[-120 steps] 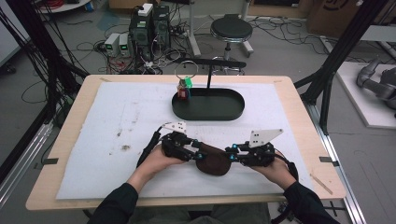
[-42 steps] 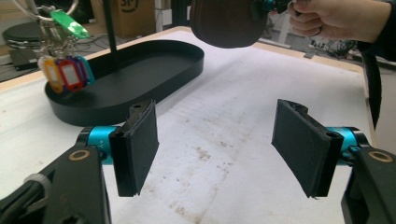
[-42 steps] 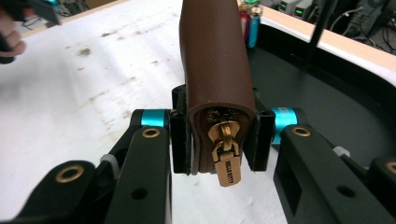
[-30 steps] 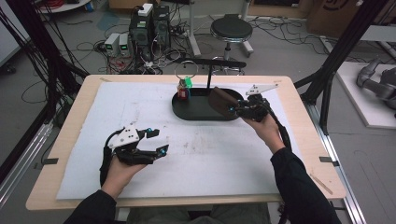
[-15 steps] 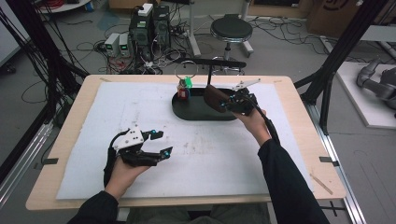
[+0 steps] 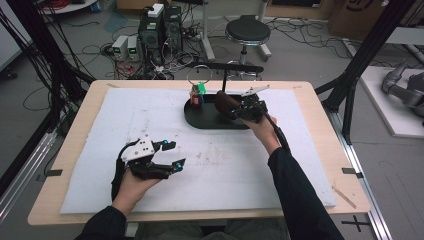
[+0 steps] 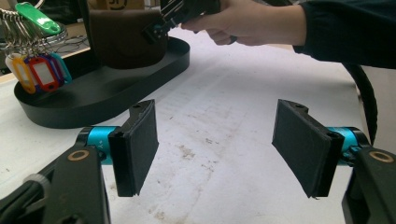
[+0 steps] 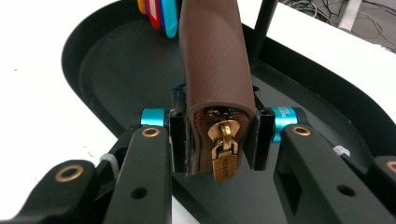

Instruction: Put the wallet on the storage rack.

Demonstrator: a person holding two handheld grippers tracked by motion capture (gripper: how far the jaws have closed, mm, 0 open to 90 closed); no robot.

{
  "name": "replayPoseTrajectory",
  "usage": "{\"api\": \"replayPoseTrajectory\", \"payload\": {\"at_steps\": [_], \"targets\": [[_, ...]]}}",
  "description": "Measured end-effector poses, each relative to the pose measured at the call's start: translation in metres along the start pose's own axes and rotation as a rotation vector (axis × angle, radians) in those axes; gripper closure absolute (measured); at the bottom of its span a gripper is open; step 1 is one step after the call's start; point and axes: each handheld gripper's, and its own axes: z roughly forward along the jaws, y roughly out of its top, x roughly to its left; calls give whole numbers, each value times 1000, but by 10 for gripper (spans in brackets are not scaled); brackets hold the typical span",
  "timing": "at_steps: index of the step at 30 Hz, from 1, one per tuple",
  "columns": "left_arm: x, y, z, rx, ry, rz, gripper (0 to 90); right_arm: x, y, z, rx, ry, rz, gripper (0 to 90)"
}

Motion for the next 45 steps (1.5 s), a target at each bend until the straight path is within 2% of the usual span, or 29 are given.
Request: {"api": "replayPoseTrajectory", "payload": {"at_steps": [8,16,19,25,28,32,35,40,45], "targets": [[1,-1,-2,-5,-1,-11,308,0,-4,10,29,-9,-2,680],[0,-1,-1,-1,-6,-13,308,0,-4,10,33,-11,-11,649],[0,-2,0,-1,-9,-14,308,-1,-4,9,29,-11,-13,601],[2,-2,-1,-2,-14,-21,308,-5,-4,1,11,-9,3,434],[2,-2,-1,0,-13,-20,308,-8,-4,-5,-10,5,18,386],[3,-3,-1,1,-5,-20,308,-8,-2,-19,-33,19,28,367],[3,-3,-2,-1,-4,-22,309,-10,-2,-32,-64,30,19,361],[4,-3,-3,-4,5,-26,308,-14,-6,-57,-91,61,39,335],[8,-2,-4,-2,19,-20,308,-14,-15,-83,-143,82,25,338]]}}
